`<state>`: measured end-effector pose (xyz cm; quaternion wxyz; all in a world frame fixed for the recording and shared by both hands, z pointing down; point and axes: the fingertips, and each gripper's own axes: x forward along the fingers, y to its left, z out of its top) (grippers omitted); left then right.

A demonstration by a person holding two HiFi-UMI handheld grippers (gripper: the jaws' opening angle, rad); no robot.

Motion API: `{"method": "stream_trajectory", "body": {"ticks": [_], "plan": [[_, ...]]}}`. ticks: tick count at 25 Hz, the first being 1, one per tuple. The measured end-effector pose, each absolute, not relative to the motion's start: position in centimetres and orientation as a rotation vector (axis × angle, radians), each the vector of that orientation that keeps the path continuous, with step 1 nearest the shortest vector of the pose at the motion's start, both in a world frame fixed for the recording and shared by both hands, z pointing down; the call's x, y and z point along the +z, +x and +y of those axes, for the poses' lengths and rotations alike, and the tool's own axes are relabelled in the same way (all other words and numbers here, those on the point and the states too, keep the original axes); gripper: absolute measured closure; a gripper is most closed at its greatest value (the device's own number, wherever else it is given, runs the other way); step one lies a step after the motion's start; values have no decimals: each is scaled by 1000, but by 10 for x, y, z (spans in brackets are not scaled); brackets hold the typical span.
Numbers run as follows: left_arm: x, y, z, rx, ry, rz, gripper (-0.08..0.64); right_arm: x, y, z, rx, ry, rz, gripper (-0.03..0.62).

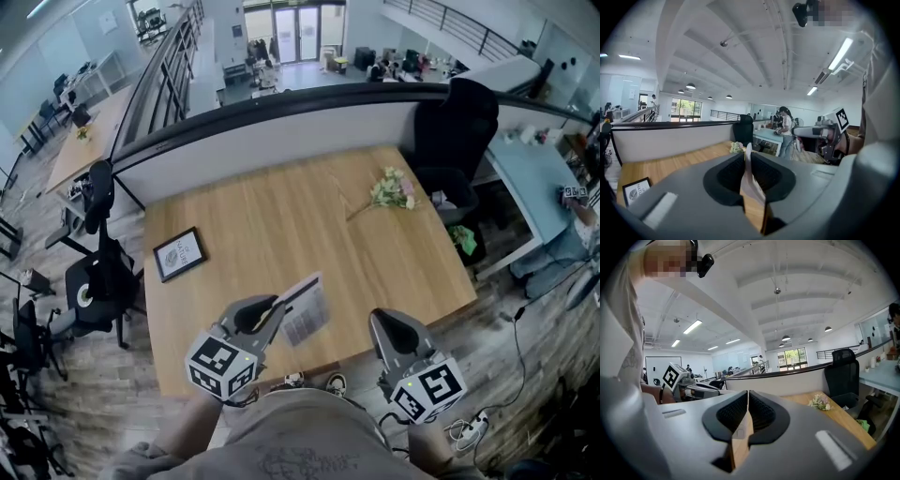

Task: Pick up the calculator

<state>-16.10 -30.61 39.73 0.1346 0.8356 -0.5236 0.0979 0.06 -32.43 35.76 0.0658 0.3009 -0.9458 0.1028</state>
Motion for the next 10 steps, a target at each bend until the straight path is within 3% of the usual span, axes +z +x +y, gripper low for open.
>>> {"method": "stream_trajectory", "body": {"ticks": [10], "plan": [[401,-163,-308,266,2396,-1517,514,371,-3,-325,347,890,-2834,574]]}}
